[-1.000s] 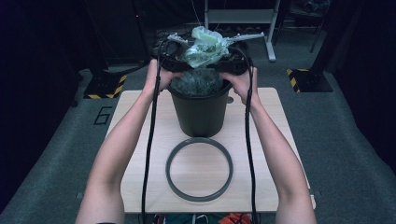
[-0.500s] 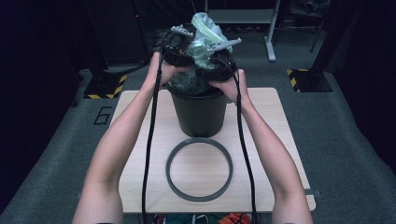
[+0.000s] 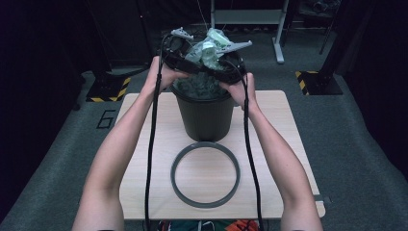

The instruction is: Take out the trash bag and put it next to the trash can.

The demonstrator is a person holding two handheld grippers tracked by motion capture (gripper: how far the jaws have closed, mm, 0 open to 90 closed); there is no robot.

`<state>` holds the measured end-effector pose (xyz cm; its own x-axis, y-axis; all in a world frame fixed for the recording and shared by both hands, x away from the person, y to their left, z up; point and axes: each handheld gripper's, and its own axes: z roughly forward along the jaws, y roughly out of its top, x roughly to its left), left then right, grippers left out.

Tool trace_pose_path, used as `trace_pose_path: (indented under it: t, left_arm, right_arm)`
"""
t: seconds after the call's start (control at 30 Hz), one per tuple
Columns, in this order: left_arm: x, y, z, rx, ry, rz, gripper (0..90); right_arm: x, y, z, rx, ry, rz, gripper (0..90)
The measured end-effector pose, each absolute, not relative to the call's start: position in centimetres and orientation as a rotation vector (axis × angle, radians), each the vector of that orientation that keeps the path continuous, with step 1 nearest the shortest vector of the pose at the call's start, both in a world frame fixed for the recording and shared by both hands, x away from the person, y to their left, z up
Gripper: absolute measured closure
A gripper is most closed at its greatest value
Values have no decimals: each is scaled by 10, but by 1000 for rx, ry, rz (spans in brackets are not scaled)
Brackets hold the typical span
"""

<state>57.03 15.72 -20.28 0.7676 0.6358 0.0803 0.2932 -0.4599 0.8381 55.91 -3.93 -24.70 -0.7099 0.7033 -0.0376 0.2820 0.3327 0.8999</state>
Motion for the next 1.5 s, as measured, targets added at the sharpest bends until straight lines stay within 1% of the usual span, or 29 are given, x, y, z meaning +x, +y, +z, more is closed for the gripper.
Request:
trace_pose_path:
  t: [0.1,0.23,0.3,0.5,0.67,0.7,0.73,0.8,0.93,0.97,1.03,1.1,1.17,1.3,1.37,1.4,1.43,1.47,1.5]
  left_arm:
    - [570,164,-204,2069,703,490,163]
    - [570,169,-211,2082,707,464,128]
    - [570,167,-216,2111,696,445,87]
    - [574,155,-228,2150,683,422,87]
    - [574,150,-230,2155,663,450,106]
    - [574,150,-230,2155,663,450,153]
    - [574,151,-230,2150,658,448,170]
    - [572,152,-234,2154,629,474,257]
    - [571,153,-238,2136,625,486,460]
    - [572,155,-240,2122,620,478,533]
    - [572,156,-241,2105,625,492,645]
    - [571,155,-242,2109,611,499,724]
    - [568,153,-243,2109,596,551,774]
    - [567,152,-245,2119,602,582,817]
    - [568,153,-247,2126,621,594,822]
    - [568,153,-247,2126,621,594,822]
    - [569,154,-248,2125,638,604,823]
    - [569,154,-248,2125,638,604,823]
    - [569,155,-249,2123,652,598,823]
  right_arm:
    - [559,-44,-246,872,2163,1346,892]
    - [557,-50,-242,872,2132,1361,893]
    - [554,-49,-239,860,2115,1369,894]
    - [547,-41,-231,817,2081,1399,895]
    - [540,-34,-225,777,2063,1430,896]
    - [539,-34,-224,777,2057,1447,896]
    - [539,-35,-223,778,2055,1452,895]
    - [539,-38,-223,787,2055,1475,896]
    - [540,-40,-226,802,2054,1483,896]
    - [541,-40,-227,806,2054,1486,895]
    - [542,-42,-228,816,2055,1498,895]
    - [542,-42,-229,828,2061,1500,895]
    - [543,-43,-230,832,2058,1495,893]
    - [543,-43,-232,865,2063,1475,877]
    - [544,-43,-234,898,2084,1435,708]
    - [544,-43,-234,898,2084,1435,708]
    - [544,-44,-234,924,2103,1424,576]
    - [544,-44,-234,924,2103,1424,576]
    - [542,-45,-234,950,2110,1395,457]
